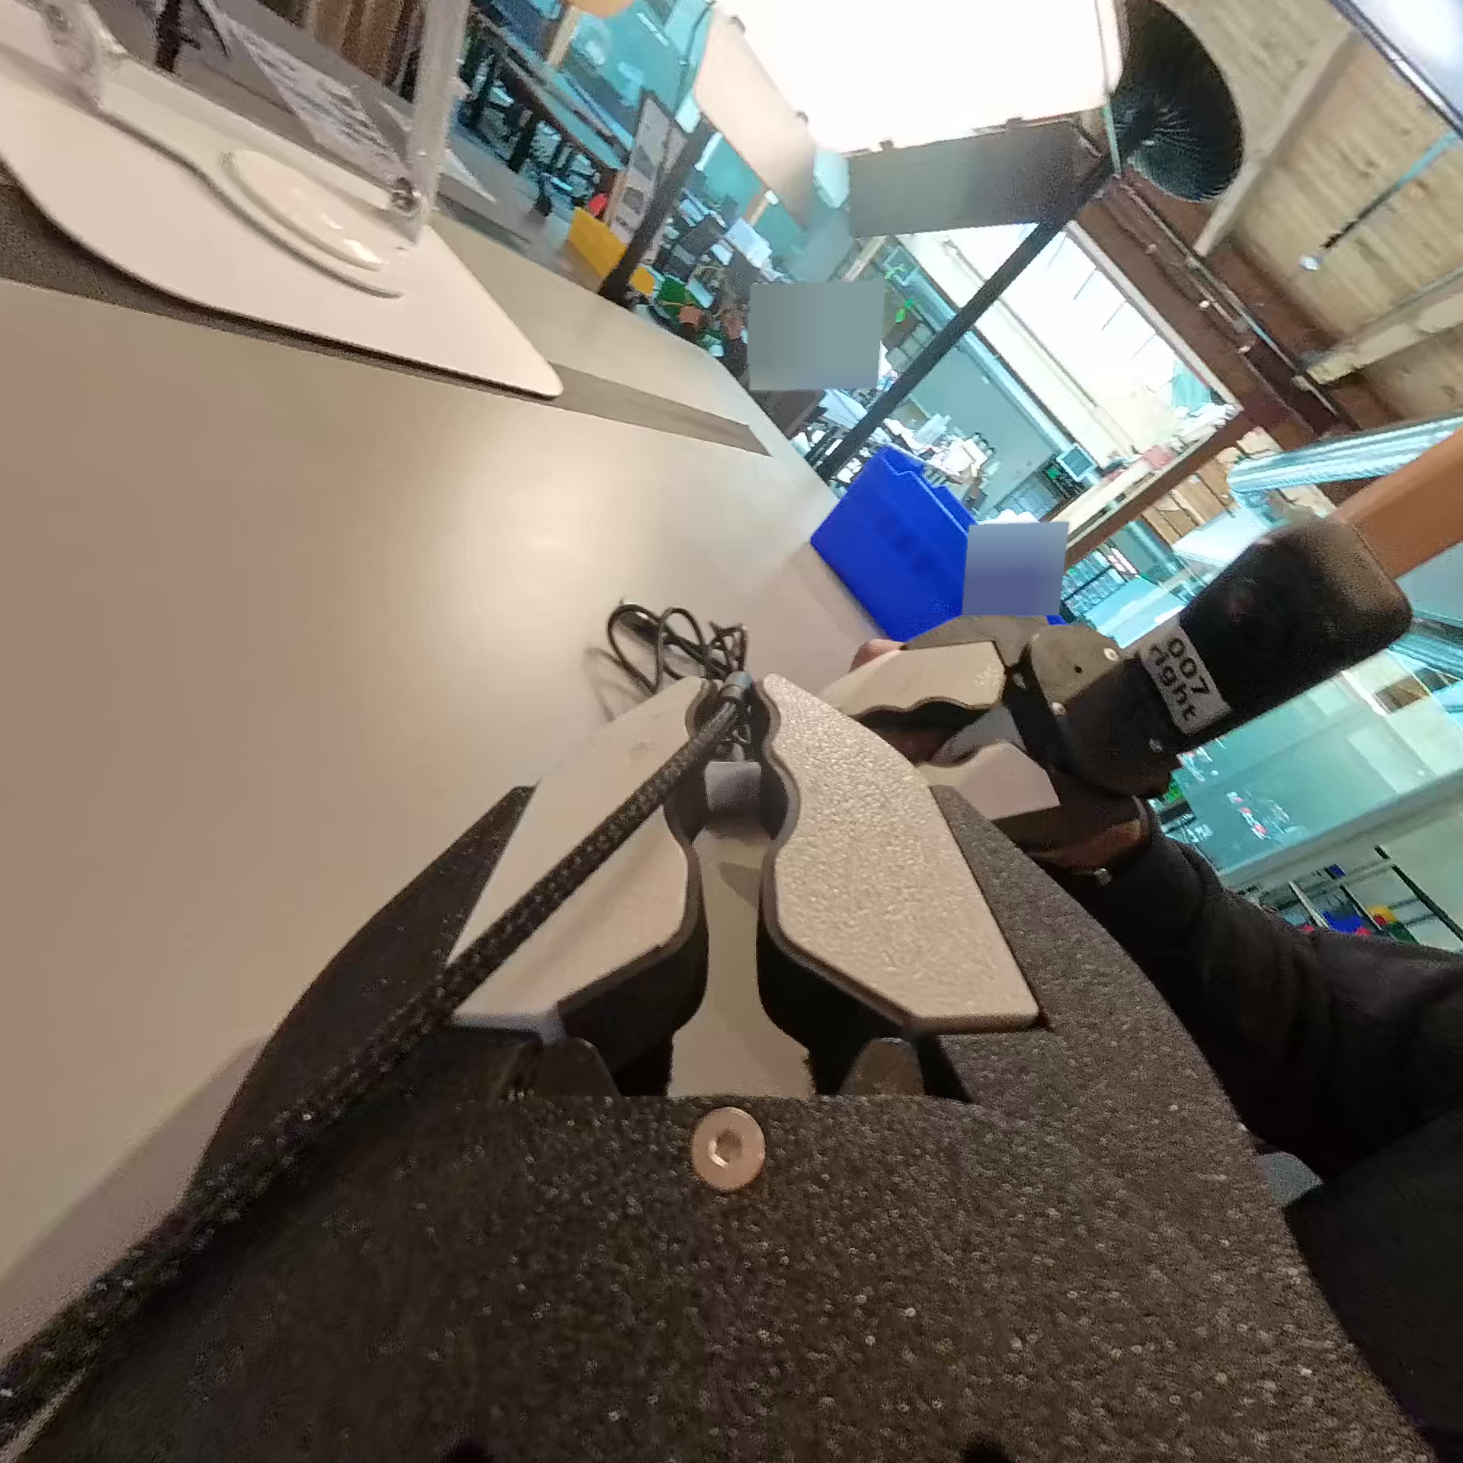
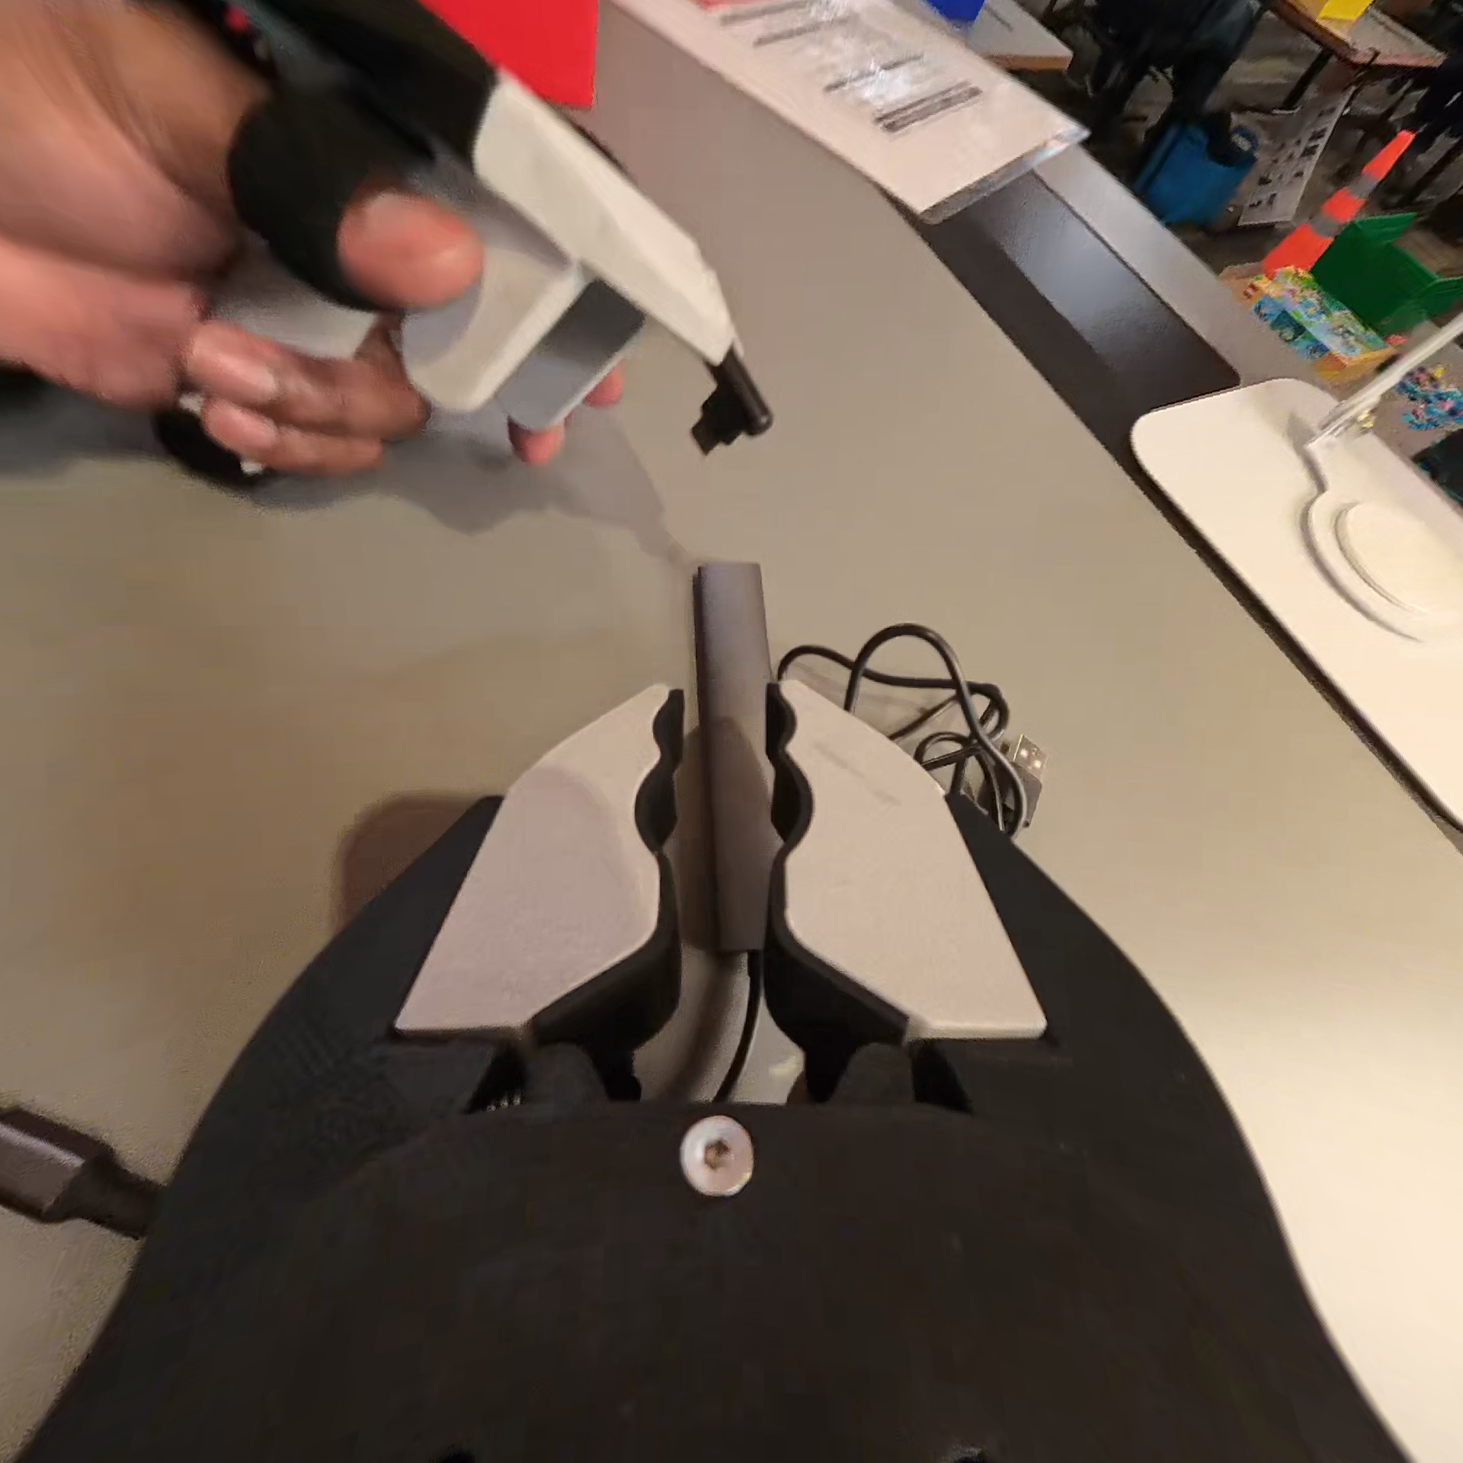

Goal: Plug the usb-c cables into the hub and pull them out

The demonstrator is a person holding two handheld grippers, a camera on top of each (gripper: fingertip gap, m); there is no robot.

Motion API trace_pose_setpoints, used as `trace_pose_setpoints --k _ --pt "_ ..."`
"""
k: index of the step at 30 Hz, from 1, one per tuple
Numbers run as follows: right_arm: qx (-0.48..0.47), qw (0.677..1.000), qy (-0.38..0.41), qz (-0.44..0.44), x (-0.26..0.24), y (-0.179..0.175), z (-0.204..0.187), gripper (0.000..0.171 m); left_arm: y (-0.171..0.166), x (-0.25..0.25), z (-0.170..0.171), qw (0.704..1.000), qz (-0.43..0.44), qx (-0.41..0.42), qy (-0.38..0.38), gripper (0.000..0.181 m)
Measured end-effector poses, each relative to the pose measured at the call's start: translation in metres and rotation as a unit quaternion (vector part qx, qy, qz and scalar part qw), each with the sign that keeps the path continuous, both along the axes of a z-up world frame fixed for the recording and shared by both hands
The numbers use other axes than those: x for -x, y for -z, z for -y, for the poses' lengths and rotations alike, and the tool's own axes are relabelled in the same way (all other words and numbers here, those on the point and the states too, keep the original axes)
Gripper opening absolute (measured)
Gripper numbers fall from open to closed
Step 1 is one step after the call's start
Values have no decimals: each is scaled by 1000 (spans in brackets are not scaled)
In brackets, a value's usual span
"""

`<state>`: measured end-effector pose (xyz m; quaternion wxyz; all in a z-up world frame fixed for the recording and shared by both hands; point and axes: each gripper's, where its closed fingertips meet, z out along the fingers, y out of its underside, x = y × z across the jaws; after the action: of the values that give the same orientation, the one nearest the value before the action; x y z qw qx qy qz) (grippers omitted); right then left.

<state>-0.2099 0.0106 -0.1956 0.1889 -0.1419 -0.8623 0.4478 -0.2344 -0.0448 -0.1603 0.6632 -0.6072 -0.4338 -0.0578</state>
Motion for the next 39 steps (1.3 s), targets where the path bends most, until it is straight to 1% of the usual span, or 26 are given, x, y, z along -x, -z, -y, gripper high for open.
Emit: trace_pose_setpoints --k 5,11,13,15,19,20,21,23,25,27,29,31,33,35,39 --pt "-61 998 7 22 4 15 -1 26 5 5 6 1000 26 -5 -8 8" --pt "-121 985 13 119 4 39 -8 43 7 3 2 999 33 -3 8 8" --pt "-114 984 13 139 6 40 -8 44 7 2 2 999 37 -8 12 8" --pt "-109 981 16 160 8 41 -9 49 7 1 1 999 37 -9 17 8" --pt "-111 979 25 169 11 41 -14 39 8 -2 -3 999 40 -6 34 8" --pt "-112 979 23 169 10 41 -14 28 8 -3 -3 999 40 -6 35 8" --pt "-111 980 18 166 9 41 -13 22 8 -3 -3 999 40 -7 35 8" --pt "-110 984 9 143 9 40 -11 22 8 -3 -3 999 40 -9 36 8" --pt "-116 990 -5 85 9 38 -10 22 7 -3 -2 999 38 -11 36 8" --pt "-141 989 -35 -23 7 34 -9 22 6 -3 -1 999 37 -14 36 8" --pt "-164 975 -69 -134 2 27 -4 22 4 -3 0 999 32 -19 38 8" --pt "-169 960 -93 -205 -4 22 2 22 3 -4 0 998 28 -24 45 8" --pt "-153 951 -108 -245 -10 15 10 22 2 -7 -1 998 26 -26 57 8" --pt "-140 944 -107 -278 -10 7 13 22 2 -11 -4 997 24 -23 72 8" --pt "-121 939 -111 -301 -11 -1 12 22 -1 -20 -10 994 14 -23 108 8"
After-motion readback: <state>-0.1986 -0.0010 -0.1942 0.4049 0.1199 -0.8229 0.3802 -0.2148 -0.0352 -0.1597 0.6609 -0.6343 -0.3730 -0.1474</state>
